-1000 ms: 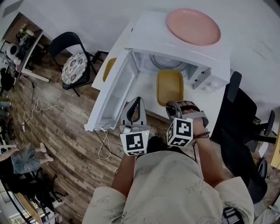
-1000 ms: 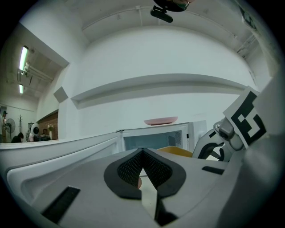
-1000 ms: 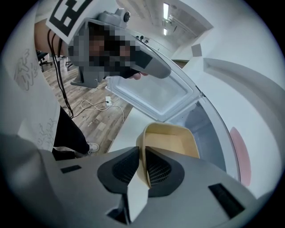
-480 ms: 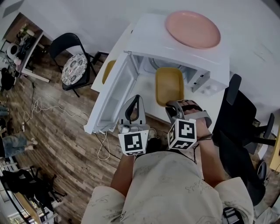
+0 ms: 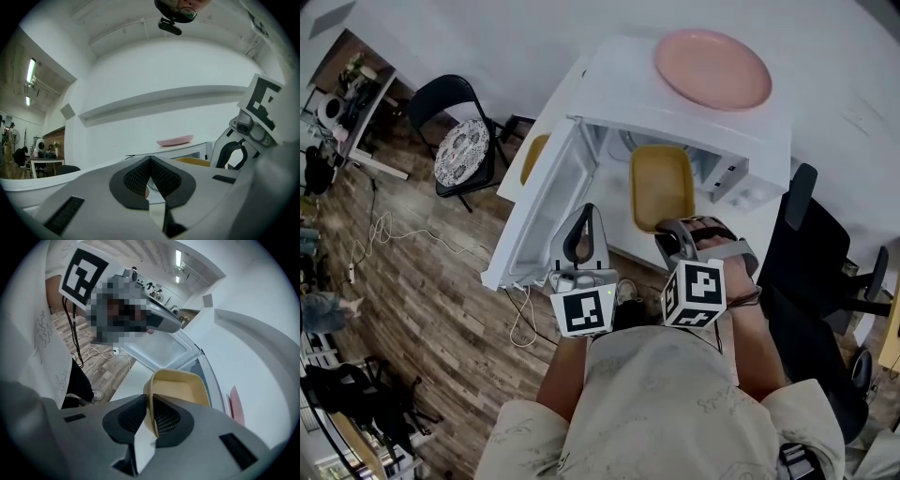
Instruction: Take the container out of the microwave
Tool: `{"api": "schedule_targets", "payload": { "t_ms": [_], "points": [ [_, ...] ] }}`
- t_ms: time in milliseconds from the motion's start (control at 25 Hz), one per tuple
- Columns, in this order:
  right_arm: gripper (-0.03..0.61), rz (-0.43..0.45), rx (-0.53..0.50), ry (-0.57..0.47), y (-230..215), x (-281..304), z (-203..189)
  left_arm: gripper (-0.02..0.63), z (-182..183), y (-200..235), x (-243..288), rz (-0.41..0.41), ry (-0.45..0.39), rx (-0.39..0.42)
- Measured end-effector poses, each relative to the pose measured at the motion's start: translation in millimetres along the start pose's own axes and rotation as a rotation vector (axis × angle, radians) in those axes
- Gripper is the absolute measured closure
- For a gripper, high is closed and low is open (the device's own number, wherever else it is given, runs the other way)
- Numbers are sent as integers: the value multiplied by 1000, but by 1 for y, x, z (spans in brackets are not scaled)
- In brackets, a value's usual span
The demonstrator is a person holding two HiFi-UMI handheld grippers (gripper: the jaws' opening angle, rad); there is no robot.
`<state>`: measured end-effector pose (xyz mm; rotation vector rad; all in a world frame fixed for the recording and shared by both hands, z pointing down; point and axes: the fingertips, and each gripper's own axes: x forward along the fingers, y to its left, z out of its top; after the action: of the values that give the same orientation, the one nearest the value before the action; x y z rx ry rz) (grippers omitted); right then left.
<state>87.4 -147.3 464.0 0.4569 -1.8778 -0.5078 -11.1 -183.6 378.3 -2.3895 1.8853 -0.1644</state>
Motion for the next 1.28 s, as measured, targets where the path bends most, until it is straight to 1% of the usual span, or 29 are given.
{"api": "schedule_targets", "payload": {
  "t_ms": [280,520,1280],
  "points": [
    [526,-24,-24,12,-4,-11,-2,607,-1,0,-3,12,-4,-5],
    [526,-42,-33,2,-6,-19,0,607,1,-1,-5,22,-7,-11],
    [526,-30,-41,8,-5,-18,-9,607,4,-7,-4,24,-18,-20]
  ]
}}
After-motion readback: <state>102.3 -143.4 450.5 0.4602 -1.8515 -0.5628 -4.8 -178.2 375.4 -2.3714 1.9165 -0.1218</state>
